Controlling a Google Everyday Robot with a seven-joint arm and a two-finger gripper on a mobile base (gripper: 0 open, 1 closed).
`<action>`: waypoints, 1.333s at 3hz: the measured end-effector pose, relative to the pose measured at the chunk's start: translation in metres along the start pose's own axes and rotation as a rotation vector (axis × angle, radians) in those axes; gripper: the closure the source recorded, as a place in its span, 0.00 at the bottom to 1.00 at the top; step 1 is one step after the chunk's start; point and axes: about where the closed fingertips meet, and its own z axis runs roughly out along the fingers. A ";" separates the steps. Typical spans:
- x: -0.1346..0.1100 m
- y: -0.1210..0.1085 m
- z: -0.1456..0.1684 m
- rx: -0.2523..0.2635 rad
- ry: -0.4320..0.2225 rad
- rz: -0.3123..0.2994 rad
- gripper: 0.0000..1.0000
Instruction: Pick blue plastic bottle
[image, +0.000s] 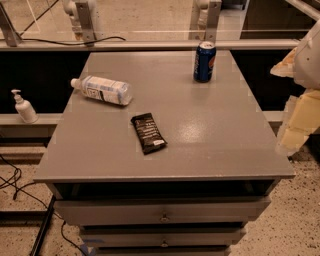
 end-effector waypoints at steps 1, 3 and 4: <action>-0.005 -0.003 0.000 0.008 -0.013 0.003 0.00; -0.085 -0.032 0.039 -0.010 -0.240 0.066 0.00; -0.145 -0.046 0.063 -0.034 -0.383 0.093 0.00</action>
Offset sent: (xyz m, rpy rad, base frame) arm 0.0729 0.0770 -0.0089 0.2655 -0.0475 -0.0163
